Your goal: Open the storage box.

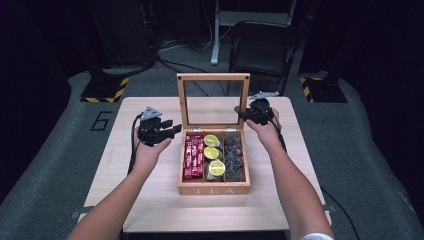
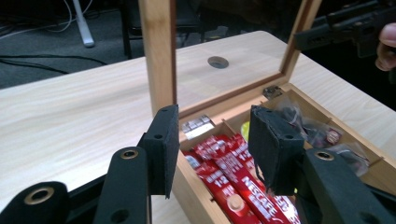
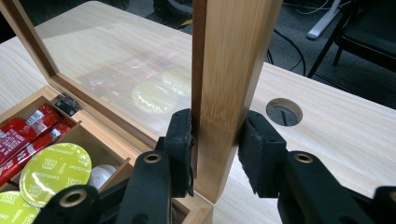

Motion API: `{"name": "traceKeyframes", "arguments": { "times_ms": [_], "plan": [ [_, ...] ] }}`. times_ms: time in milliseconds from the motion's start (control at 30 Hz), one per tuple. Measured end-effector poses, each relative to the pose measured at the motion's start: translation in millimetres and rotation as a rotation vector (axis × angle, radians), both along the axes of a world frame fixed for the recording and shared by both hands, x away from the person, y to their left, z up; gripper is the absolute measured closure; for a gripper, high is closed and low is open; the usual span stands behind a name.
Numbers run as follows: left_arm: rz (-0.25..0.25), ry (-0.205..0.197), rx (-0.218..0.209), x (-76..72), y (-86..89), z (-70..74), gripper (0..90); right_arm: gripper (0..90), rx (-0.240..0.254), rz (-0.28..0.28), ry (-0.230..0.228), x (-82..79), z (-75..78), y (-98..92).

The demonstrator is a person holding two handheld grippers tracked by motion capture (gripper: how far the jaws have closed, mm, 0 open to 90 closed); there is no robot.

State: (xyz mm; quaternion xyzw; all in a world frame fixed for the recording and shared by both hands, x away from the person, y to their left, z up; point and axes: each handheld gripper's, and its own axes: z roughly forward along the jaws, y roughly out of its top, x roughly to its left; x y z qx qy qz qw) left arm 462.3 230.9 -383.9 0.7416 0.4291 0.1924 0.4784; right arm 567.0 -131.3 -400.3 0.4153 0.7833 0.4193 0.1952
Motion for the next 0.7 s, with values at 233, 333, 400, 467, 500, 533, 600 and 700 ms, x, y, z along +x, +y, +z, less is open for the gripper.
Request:
{"name": "traceKeyframes", "arguments": {
  "times_ms": [233, 333, 400, 467, 500, 533, 600, 700],
  "plan": [
    [-0.02, 0.036, -0.007, -11.7, -12.7, -20.8, 53.0, 64.4, -0.009, -0.008, 0.005, 3.3, -0.2, 1.2],
    [-0.035, 0.047, 0.007, -16.6, -21.2, -29.4, 52.9, 64.4, -0.001, -0.012, 0.007, 4.5, -1.0, 1.3],
    [-0.042, 0.047, 0.019, -20.5, -28.1, -35.5, 52.2, 64.2, 0.004, -0.016, 0.009, 5.3, -1.6, 1.4],
    [-0.05, 0.06, 0.02, -23.7, -34.3, -41.6, 51.7, 64.2, 0.009, -0.021, 0.015, 5.6, -1.8, 1.6],
    [-0.05, 0.069, 0.018, -25.5, -38.1, -45.2, 51.6, 64.1, 0.008, -0.018, 0.013, 6.2, -2.0, 1.5],
    [-0.053, 0.074, 0.02, -26.6, -40.6, -47.5, 51.6, 64.1, 0.014, -0.02, 0.015, 6.5, -2.4, 1.6],
    [-0.048, 0.081, 0.015, -28.9, -45.7, -51.4, 51.6, 64.0, 0.015, -0.021, 0.013, 7.3, -2.8, 1.4],
    [-0.044, 0.096, 0.028, -30.9, -53.1, -58.3, 51.0, 63.9, 0.013, -0.019, 0.01, 8.5, -3.5, 1.1]
  ]
}}
